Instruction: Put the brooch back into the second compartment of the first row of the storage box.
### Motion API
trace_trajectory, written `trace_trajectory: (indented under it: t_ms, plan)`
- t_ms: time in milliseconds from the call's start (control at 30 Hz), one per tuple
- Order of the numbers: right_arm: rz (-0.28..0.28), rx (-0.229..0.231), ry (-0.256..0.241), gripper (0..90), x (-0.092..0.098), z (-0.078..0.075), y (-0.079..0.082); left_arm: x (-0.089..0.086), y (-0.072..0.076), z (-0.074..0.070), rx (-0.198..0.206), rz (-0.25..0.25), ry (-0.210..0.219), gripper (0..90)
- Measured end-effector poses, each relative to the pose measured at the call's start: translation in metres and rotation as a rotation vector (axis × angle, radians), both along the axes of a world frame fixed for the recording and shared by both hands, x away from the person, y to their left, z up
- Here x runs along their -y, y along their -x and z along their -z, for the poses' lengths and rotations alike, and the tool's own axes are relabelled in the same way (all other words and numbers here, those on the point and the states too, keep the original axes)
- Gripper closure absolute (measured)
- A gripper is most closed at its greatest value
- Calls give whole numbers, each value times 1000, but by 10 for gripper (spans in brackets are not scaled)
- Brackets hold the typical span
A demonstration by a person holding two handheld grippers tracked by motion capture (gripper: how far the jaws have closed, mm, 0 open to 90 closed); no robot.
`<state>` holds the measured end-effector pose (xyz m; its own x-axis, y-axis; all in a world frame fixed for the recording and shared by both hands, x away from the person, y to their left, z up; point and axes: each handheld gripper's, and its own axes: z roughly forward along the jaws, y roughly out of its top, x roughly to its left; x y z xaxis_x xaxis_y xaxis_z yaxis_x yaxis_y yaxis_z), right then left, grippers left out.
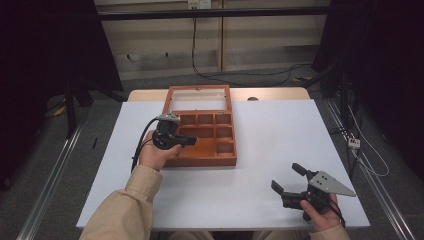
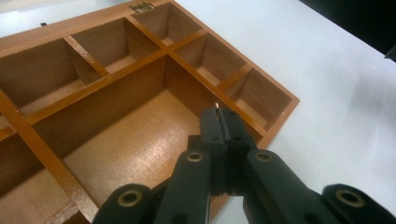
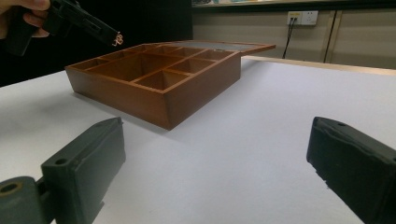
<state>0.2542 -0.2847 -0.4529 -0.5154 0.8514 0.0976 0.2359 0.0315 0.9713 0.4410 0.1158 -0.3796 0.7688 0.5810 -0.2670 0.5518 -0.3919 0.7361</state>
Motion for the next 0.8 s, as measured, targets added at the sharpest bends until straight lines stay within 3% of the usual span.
trace_trajectory:
  t_ms: [800]
  plan:
    - [-7,-5,-7,43,0,0,0,-2,-21,1,-5,-45,-20,898]
